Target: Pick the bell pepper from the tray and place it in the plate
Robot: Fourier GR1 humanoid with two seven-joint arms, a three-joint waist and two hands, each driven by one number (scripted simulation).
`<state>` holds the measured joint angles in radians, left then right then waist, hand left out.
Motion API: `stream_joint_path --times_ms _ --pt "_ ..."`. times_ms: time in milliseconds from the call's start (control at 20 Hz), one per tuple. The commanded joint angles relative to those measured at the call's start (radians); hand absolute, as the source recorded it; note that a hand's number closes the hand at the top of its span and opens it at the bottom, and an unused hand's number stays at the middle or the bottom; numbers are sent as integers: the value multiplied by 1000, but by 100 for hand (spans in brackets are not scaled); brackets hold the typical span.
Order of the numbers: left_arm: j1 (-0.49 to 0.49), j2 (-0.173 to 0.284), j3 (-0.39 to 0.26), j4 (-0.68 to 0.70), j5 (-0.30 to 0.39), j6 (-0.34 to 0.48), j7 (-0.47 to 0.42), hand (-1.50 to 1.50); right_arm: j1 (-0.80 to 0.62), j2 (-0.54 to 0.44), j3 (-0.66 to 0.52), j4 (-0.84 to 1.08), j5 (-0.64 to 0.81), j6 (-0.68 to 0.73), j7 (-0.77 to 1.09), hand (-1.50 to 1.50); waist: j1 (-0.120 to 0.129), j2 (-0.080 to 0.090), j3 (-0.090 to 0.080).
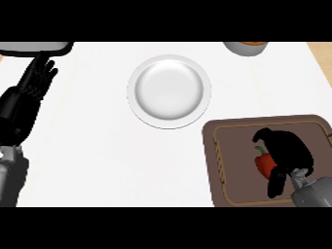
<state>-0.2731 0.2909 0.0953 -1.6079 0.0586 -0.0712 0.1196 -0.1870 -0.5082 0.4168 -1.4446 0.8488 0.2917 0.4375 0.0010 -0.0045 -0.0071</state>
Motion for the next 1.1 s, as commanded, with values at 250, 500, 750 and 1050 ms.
stream_joint_path --times_ms 250,500,750,1050 --pt "3 -3 -2 -11 6 -24 2 0 -152 -83 -225 346 2 -220 -261 150 24 13 9" --pt "-22 6 10 9 24 -44 6 0 -255 -177 -335 622 3 -360 -473 150 36 18 10" --pt "-39 -3 17 30 10 -32 1 0 -390 -173 -387 702 -37 -364 -626 150 17 10 8" --pt "-12 -16 23 46 -15 -12 -33 0 -354 -85 -414 474 -181 -312 -727 150 -9 4 7"
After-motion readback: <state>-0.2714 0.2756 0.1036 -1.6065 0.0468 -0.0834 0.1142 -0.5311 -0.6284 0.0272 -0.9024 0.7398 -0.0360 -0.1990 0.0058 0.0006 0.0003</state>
